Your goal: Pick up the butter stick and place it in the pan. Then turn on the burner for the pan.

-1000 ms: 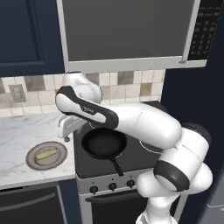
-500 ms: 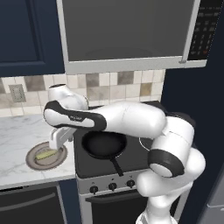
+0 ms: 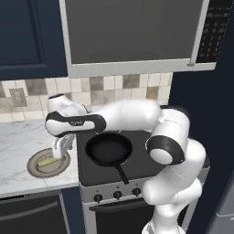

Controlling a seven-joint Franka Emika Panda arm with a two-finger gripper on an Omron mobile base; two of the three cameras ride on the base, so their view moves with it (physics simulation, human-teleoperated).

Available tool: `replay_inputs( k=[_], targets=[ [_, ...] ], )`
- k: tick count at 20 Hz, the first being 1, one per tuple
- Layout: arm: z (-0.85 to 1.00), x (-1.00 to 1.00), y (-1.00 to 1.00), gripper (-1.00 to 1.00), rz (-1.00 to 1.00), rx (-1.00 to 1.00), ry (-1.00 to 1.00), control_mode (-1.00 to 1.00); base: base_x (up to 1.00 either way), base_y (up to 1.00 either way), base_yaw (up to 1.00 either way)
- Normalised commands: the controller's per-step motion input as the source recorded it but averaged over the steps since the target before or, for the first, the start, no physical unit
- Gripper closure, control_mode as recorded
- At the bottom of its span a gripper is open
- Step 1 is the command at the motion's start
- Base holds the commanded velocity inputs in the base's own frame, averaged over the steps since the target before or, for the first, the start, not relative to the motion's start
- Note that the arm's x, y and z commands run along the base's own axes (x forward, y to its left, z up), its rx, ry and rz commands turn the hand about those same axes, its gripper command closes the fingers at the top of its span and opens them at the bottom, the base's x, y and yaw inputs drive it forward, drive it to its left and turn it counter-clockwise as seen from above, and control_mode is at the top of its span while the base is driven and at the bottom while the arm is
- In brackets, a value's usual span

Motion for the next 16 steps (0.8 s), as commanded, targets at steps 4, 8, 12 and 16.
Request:
replay_inputs(
  k=[4, 8, 12, 16],
  targets=[
    [-0.38, 0.30, 0.10, -1.00, 0.11, 0.00, 0.00, -1.00, 0.00, 0.00, 0.00],
    [-0.37, 0.37, 0.27, -1.00, 0.08, 0.00, 0.00, -1.00, 0.00, 0.00, 0.00],
    [-0.25, 0.36, 0.30, -1.00, 0.06, 0.00, 0.00, -1.00, 0.00, 0.00, 0.00],
    [-0.17, 0.31, 0.22, -1.00, 0.03, 0.00, -0.01, -1.00, 0.00, 0.00, 0.00]
  ],
)
